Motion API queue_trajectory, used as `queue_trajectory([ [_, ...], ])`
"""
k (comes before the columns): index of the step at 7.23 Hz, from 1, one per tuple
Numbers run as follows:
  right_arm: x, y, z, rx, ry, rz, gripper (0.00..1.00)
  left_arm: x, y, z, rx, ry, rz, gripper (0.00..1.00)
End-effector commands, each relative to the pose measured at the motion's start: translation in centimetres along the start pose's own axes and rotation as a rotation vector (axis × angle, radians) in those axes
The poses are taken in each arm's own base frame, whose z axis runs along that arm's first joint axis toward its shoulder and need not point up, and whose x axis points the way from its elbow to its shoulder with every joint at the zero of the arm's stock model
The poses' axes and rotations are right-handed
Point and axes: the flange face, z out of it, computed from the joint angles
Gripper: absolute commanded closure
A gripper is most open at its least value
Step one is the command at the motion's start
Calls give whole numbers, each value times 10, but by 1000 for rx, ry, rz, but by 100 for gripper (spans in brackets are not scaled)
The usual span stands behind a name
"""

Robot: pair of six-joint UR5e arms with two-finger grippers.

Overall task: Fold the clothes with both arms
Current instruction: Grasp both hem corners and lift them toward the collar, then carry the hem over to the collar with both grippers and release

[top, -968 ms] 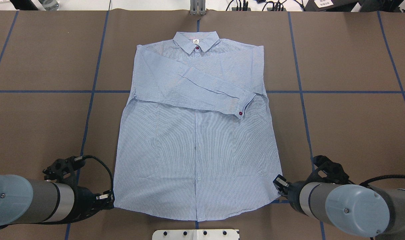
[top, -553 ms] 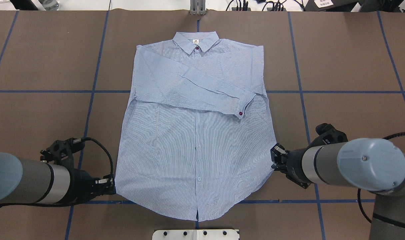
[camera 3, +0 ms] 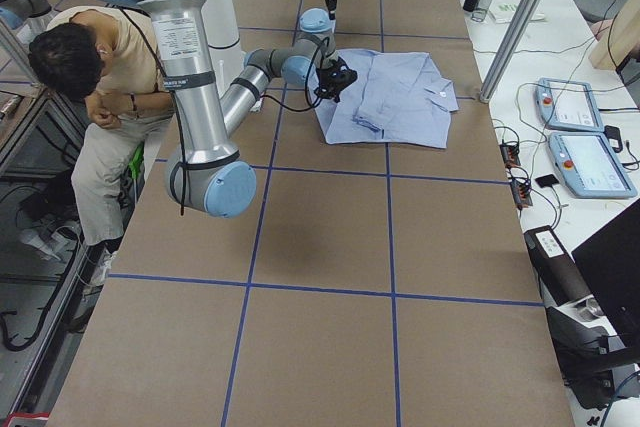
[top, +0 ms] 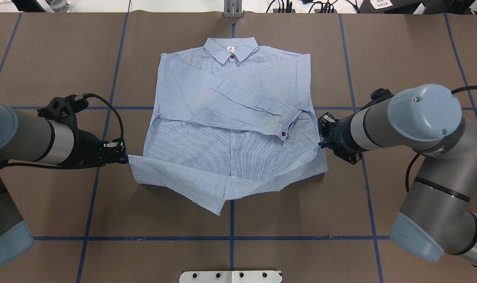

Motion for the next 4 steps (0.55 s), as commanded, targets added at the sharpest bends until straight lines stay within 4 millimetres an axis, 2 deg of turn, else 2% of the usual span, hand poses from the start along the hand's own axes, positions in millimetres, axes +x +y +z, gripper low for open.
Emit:
queue_trajectory([
  [1, -33, -33, 1, 54, -28, -13, 100, 24, -61, 11, 41, 3, -27, 100],
  [2, -60, -47, 1, 85, -41, 14, 100, 29, -76, 16, 55, -3, -39, 100],
  [4, -88, -73, 6, 155, -54, 46, 100, 36, -105, 28, 82, -19, -59, 100],
])
